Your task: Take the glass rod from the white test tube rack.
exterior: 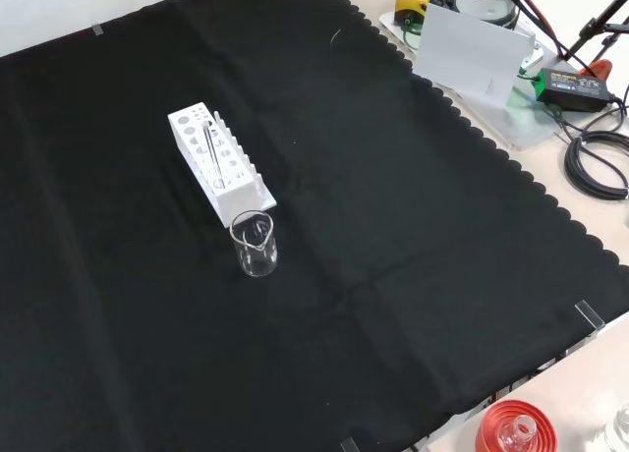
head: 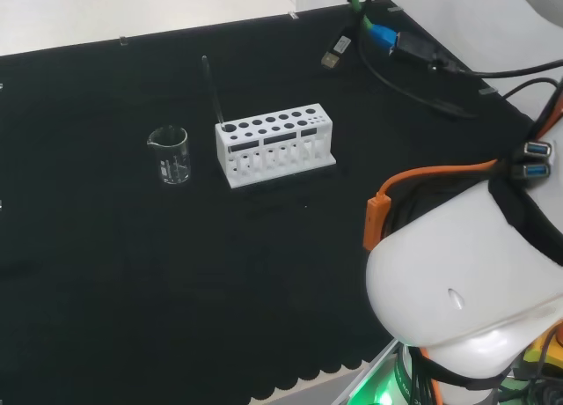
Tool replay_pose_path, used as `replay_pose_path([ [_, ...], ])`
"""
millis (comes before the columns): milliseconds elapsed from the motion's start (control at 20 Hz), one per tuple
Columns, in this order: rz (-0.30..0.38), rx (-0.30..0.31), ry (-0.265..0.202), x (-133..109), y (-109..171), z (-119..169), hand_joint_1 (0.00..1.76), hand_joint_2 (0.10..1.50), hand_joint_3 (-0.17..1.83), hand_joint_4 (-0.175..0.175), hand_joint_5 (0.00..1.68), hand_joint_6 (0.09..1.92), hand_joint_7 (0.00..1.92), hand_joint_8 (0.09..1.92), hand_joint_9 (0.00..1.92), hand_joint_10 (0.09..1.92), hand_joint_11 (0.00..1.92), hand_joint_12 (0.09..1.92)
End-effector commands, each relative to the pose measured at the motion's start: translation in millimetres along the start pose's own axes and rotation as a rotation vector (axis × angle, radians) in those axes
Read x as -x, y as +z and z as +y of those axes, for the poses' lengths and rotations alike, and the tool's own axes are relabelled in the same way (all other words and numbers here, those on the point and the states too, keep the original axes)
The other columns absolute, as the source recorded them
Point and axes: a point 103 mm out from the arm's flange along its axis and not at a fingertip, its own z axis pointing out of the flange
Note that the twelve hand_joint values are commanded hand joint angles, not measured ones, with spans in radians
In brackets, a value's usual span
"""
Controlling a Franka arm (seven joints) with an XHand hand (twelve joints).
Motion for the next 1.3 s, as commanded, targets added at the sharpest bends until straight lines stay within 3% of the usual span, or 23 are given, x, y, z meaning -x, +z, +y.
replay_pose_path([
  [50,-0.005,-0.014,-0.030,-7.8,17.5,22.6,0.57,1.10,-0.17,-0.011,0.31,0.09,0.28,0.78,0.50,0.84,0.34,1.43],
  [1300,-0.008,-0.111,-0.074,-18.3,98.4,64.4,0.57,1.11,-0.17,-0.018,0.37,0.09,0.34,0.78,0.57,0.81,0.42,1.40],
])
